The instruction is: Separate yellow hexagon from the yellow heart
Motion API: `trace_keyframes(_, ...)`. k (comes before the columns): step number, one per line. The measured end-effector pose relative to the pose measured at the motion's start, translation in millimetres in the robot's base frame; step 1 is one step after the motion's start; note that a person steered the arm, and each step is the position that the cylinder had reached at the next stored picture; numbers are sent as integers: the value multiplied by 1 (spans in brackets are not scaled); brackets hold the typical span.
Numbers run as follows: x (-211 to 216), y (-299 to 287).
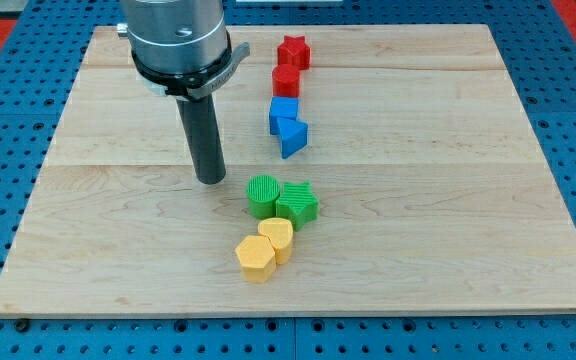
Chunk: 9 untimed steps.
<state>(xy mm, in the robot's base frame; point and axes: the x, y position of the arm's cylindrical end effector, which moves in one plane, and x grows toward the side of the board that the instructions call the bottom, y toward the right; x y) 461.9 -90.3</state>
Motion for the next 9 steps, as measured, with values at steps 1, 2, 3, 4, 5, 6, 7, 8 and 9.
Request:
trace_keyframes(1,10,-11)
trace_keyframes(2,27,-49)
trace_keyframes(3,79,-100)
trace_keyframes(4,126,-60)
trace_keyframes(5,157,-26)
trace_keyframes(6,156,12)
trace_keyframes(7,148,87)
trace_keyframes(8,116,78)
trace_keyframes(9,99,18)
